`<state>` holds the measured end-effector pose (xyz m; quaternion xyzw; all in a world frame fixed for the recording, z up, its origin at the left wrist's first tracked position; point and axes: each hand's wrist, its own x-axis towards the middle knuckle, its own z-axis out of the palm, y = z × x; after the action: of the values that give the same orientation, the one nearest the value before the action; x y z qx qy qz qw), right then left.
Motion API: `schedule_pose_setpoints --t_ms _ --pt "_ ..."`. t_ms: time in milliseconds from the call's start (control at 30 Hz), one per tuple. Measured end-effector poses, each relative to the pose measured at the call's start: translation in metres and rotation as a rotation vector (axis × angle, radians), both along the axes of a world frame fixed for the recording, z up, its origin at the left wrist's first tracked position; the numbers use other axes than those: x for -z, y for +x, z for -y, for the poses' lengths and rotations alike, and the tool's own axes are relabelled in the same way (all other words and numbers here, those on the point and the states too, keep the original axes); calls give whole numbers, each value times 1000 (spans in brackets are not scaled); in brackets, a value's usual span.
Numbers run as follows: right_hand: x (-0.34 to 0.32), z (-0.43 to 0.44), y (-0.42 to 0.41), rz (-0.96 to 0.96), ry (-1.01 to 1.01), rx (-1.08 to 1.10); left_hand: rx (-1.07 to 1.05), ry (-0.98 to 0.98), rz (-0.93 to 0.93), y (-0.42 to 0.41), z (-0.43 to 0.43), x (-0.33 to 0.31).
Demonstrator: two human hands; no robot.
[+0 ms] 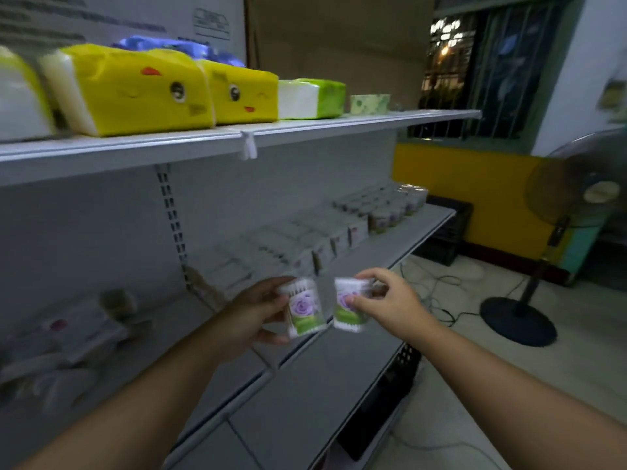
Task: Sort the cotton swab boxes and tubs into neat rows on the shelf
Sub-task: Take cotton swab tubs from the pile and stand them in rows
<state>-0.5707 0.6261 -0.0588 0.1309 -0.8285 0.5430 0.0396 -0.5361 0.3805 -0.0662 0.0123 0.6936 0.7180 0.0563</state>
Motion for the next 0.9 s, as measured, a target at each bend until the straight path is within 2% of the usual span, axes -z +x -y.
schedule_pose_setpoints --t_ms 267,467,900 --pt "2 -77 -98 53 7 227 146 121 60 -152 -116 3" --pt "-3 -134 -156 57 -21 372 244 79 9 -226 -189 4" --pt "33 -265 -311 82 -10 276 140 45 61 -348 -318 23"
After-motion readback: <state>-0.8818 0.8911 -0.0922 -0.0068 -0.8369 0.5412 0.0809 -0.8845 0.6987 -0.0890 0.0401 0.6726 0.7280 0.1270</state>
